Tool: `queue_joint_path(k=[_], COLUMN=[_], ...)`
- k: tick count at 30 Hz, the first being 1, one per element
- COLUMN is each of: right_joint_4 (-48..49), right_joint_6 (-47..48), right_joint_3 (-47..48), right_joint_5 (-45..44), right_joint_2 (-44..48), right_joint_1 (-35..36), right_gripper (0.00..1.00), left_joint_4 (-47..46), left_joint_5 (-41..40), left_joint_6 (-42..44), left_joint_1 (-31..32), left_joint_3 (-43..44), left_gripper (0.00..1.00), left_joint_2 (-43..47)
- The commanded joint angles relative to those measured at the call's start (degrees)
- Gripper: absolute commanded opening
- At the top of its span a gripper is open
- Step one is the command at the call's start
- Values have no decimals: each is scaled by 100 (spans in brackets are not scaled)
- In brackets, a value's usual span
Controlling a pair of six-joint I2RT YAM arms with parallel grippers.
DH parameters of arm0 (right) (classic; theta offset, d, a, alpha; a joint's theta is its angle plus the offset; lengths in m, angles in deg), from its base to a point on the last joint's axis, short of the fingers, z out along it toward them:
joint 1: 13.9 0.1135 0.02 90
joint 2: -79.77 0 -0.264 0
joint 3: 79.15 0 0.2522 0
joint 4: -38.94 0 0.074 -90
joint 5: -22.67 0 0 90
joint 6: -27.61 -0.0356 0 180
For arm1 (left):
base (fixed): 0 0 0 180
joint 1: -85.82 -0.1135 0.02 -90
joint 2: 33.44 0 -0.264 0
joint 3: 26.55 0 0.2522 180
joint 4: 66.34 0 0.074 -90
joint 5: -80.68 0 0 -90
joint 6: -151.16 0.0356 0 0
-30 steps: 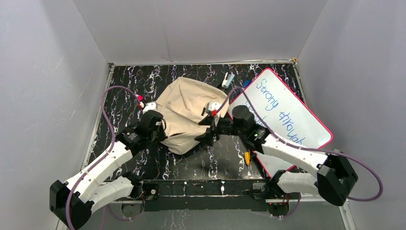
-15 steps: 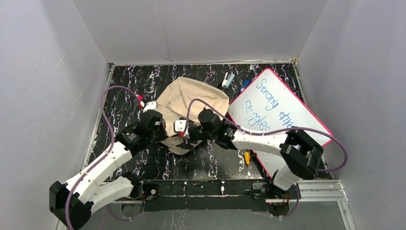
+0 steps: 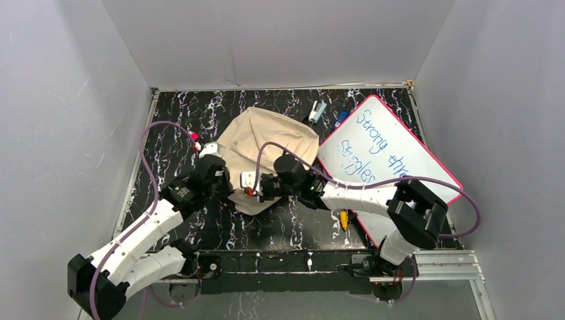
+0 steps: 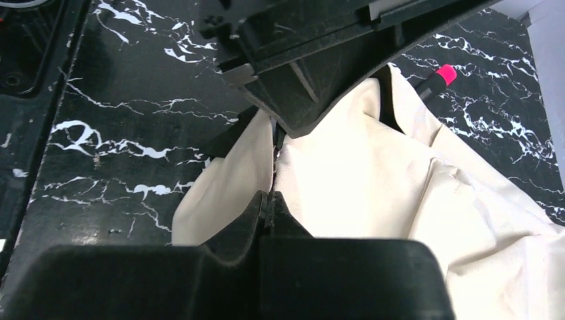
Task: Pack the student bag
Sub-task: Zip the student bag at the center of the board.
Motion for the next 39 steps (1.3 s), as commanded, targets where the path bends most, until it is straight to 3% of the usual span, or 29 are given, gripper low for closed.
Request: queue_joint_path(k=[1,19,27,31,33,39], right_joint_4=[172,-766,-1970,-2345,-2169,-1116], right_joint_6=[-11,118,501,395,228,-319], right_joint_3=[-335,-1497,-1508,-1409,-1373,-1005], right_joint_5=[-95,-789,-1393,-1560,-1392,-270], right_joint_2=[746,2306,2948,3220,3287,2992], right_joint_1=[33,21,7,7,8,17], right_gripper=[0,0,0,1,31,56], left_joint_4=[96,1080,1180,1086,841,175], left_joint_5=[-381,-2394,-2755,-2508,-2085,-813], left_joint_6=[74,258,526,622,778,1149], left_joint_1=[-33,-92,-173,-174,-174,-174], left_joint_3=[-54,707,931,952,871,673], left_gripper=[0,0,0,0,0,0], left_joint_2=[8,-617,-717,-625,-482,-66])
